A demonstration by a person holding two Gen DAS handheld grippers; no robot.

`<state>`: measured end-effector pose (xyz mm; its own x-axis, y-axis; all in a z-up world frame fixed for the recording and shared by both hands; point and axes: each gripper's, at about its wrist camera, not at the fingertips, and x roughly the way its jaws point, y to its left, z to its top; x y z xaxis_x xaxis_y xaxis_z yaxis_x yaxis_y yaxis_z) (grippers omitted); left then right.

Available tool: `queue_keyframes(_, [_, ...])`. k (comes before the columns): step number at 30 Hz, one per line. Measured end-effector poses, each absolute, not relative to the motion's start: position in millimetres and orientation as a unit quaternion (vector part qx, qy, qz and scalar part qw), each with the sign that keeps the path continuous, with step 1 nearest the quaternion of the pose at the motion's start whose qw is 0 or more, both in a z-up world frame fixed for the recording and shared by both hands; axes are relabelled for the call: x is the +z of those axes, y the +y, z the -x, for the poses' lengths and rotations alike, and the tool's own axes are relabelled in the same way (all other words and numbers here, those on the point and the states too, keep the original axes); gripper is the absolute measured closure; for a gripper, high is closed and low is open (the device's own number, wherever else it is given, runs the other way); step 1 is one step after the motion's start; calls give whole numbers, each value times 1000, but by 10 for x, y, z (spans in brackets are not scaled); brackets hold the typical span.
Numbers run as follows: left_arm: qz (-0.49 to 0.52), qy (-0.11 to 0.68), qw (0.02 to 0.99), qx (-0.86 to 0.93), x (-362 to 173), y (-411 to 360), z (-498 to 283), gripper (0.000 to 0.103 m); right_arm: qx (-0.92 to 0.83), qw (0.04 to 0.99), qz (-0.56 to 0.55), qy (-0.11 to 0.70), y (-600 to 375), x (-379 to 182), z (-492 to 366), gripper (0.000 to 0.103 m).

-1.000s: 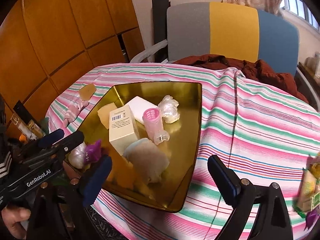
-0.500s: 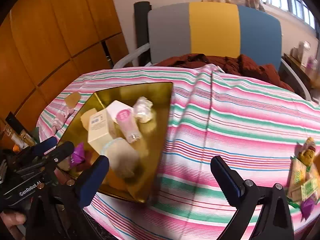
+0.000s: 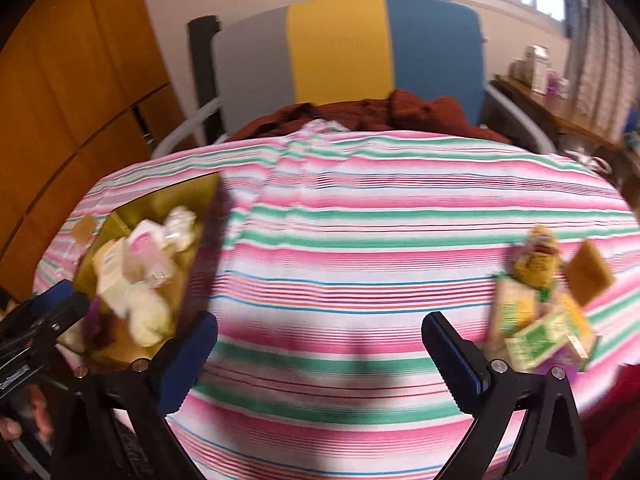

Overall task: Organize objects
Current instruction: 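Move both open tools from the tray back to the remaining snacks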

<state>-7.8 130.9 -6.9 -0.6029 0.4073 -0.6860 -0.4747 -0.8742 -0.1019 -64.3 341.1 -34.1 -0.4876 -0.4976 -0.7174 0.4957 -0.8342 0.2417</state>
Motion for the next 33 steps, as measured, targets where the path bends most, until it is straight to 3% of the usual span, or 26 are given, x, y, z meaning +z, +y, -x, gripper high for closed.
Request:
queue_keyframes(17, [386, 149, 444, 795, -273, 2847, -236, 32, -911, 71, -399, -80, 5278, -189, 1251, 0])
queue_keyframes(27, [388, 182, 516, 742, -436, 3610, -424, 36, -906, 66, -395, -138, 5437, -417, 1376, 0])
queue_keyframes(33, [383, 206, 529, 729, -582, 4007, -458, 36, -878, 85, -419, -214, 5611, -622, 1449, 0])
